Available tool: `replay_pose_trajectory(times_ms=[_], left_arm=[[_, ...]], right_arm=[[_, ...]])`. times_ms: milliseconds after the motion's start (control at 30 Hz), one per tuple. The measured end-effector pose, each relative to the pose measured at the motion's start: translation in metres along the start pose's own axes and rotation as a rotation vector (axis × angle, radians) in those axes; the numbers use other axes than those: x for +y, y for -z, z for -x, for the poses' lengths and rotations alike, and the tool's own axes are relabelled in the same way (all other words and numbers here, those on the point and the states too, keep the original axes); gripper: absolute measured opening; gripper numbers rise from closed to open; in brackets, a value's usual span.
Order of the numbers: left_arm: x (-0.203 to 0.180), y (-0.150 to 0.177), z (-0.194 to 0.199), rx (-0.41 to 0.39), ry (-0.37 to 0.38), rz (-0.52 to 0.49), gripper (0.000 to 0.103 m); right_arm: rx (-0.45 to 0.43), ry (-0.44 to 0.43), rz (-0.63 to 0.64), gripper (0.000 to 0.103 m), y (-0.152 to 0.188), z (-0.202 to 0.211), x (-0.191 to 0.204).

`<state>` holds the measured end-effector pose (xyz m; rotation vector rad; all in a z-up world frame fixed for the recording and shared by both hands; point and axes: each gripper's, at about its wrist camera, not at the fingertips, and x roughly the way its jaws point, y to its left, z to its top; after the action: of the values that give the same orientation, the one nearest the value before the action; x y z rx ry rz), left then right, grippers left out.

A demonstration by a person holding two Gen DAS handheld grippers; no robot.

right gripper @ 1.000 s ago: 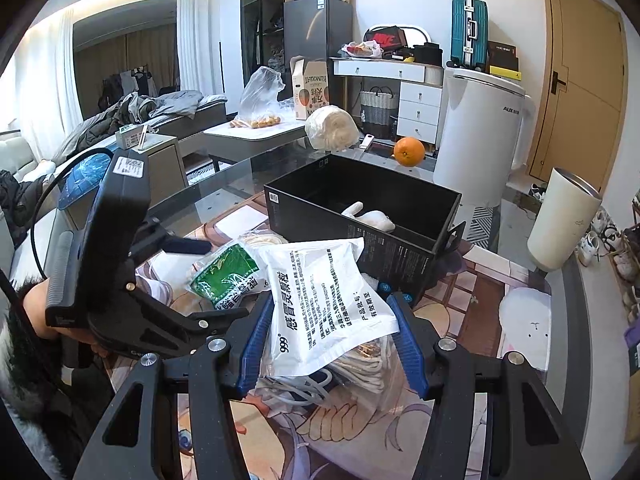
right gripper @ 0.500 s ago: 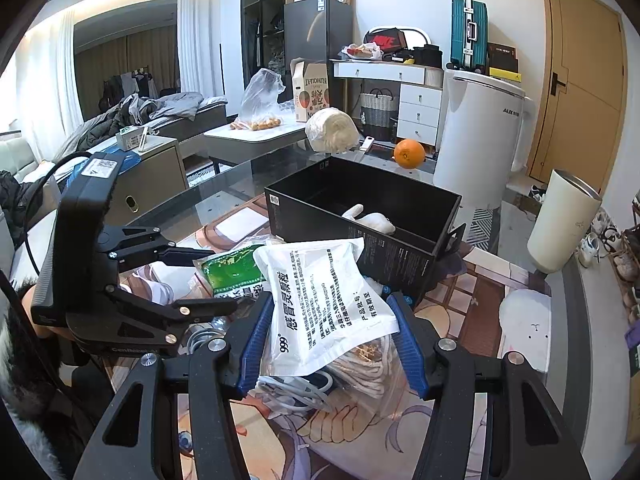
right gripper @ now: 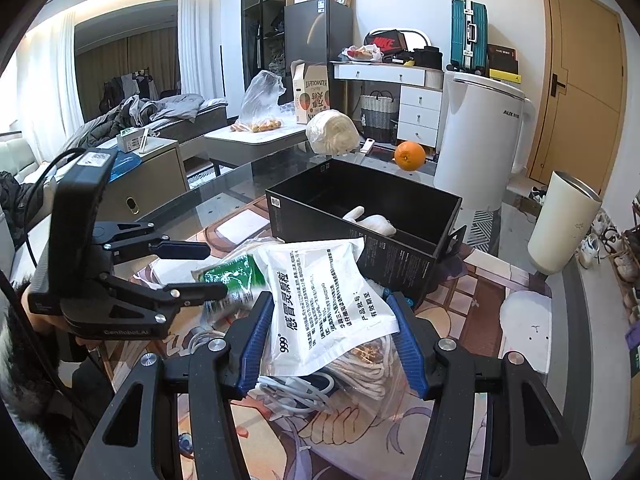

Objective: Organize soft objects
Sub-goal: 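Lift the green and white packets and carry both over the black box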

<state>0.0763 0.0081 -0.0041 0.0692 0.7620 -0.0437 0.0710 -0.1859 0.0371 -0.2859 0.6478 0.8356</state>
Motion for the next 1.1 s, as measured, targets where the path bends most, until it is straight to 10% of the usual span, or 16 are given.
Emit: replay_pose_trajectory(times_ms=[167, 400, 667, 1100], left_arm=[[-0.011, -0.001, 0.0, -0.007, -0.01, -0.052, 0.085], [-0.032, -0.006, -0.01, 0.014, -0.009, -0.167, 0.084], [-0.029, -0.01, -0.014, 0.035, 0.022, -0.168, 0.044], [-0.01, -0.01, 0.013, -0.082, 0.101, -0.035, 0.042]], right_arm=[[0.0, -0.001, -0.001, 0.058, 0.0, 0.0, 0.0], [0.003, -0.001, 0.001, 0.058, 0.001, -0.001, 0.001], [0.004, -0.001, 0.003, 0.058, 0.003, -0.003, 0.001], [-0.012, 0.005, 0.002, 0.058, 0.001, -0.002, -0.002]])
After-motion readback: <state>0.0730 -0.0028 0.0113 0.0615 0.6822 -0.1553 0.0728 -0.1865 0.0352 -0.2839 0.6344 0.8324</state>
